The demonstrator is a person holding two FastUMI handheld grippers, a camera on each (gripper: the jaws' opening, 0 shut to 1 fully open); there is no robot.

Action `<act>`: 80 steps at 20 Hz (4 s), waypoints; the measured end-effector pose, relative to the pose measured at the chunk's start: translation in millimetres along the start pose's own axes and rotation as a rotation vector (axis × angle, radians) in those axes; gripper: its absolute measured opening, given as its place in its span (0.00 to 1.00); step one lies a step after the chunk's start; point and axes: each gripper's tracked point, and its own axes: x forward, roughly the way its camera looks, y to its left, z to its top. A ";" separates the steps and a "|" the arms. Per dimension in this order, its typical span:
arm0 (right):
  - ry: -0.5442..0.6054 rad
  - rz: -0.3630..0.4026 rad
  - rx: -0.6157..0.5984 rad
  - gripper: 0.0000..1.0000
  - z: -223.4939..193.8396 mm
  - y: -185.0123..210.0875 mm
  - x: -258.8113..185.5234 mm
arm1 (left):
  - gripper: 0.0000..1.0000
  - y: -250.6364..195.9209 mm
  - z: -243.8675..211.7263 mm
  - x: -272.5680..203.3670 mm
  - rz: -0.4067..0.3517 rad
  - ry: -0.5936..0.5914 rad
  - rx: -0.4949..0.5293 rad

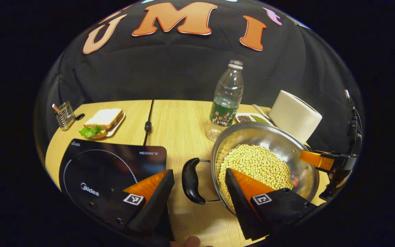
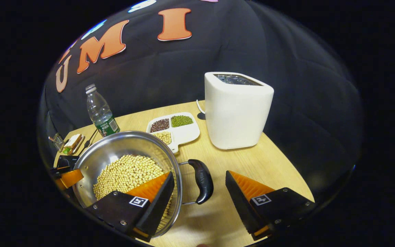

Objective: First push the handle of the pot to place it horizontally, then grasp the pot with both hands and set it on the induction cooktop.

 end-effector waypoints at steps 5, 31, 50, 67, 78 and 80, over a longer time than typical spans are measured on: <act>0.071 0.031 0.050 0.79 -15.5 8.4 10.9 | 0.84 3.5 -6.7 16.6 0.043 0.019 0.011; -0.038 0.103 0.142 0.46 30.4 91.1 -133.5 | 0.57 65.7 63.1 -134.6 0.086 -0.082 -0.024; 0.060 0.258 0.049 0.46 -13.9 285.2 -143.7 | 0.53 269.7 24.8 -201.2 0.246 -0.065 -0.148; 0.114 0.227 0.013 0.49 -55.1 306.9 -122.5 | 0.60 311.4 -5.6 -144.2 0.225 0.003 -0.192; -0.097 0.160 -0.116 0.92 19.1 272.9 -177.7 | 0.96 199.7 175.7 -337.2 0.275 -0.310 -0.061; -0.176 0.167 -0.119 0.94 51.6 263.7 -208.9 | 1.00 197.7 214.7 -389.8 0.288 -0.417 -0.049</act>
